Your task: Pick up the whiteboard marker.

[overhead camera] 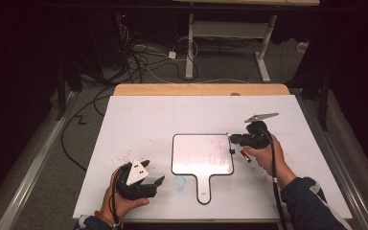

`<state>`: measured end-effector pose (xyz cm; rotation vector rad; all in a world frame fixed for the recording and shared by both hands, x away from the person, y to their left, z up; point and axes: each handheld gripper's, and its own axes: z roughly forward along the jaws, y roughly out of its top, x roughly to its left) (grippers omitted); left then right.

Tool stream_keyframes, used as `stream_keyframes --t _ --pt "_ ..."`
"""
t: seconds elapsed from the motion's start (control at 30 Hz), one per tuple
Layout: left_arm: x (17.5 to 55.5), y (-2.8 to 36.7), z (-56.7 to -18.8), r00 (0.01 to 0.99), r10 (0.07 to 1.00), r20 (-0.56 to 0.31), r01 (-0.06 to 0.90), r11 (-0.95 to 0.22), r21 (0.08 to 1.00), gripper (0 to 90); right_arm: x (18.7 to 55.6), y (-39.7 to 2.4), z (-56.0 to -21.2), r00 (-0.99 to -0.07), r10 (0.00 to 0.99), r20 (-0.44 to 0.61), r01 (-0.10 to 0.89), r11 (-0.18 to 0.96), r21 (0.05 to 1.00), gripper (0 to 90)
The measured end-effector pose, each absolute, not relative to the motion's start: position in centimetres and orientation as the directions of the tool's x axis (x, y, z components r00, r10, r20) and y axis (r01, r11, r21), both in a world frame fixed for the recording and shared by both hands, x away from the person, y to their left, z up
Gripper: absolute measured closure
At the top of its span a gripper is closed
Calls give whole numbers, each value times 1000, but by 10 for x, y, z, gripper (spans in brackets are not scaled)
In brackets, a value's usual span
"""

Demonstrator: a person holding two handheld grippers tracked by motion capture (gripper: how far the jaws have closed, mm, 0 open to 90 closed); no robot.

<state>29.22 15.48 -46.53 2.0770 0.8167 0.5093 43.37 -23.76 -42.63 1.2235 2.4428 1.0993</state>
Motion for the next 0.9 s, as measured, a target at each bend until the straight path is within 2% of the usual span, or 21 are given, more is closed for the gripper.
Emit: stream_keyframes --t 0.13,0.27,0.53,0.77,0.83,0.9 --pt "303 145 -455 711 703 37 365 -414 834 256 418 -235 -406 -669 733 120 541 370 755 817" --pt "314 123 -442 750 662 5 338 -389 857 257 403 -230 -392 -707 700 104 471 357 807 817" --pt "343 53 -423 835 551 -8 270 -396 878 271 379 -222 -383 -741 668 67 377 331 865 817" --pt "364 -10 -428 870 492 -43 271 -401 875 323 363 -220 -386 -749 660 54 326 298 897 817" --pt "365 -21 -431 875 482 -52 271 -397 877 379 360 -222 -388 -749 660 51 315 289 904 817" --pt "366 -29 -432 875 480 -58 269 -384 883 398 358 -225 -389 -742 669 48 311 280 908 817"
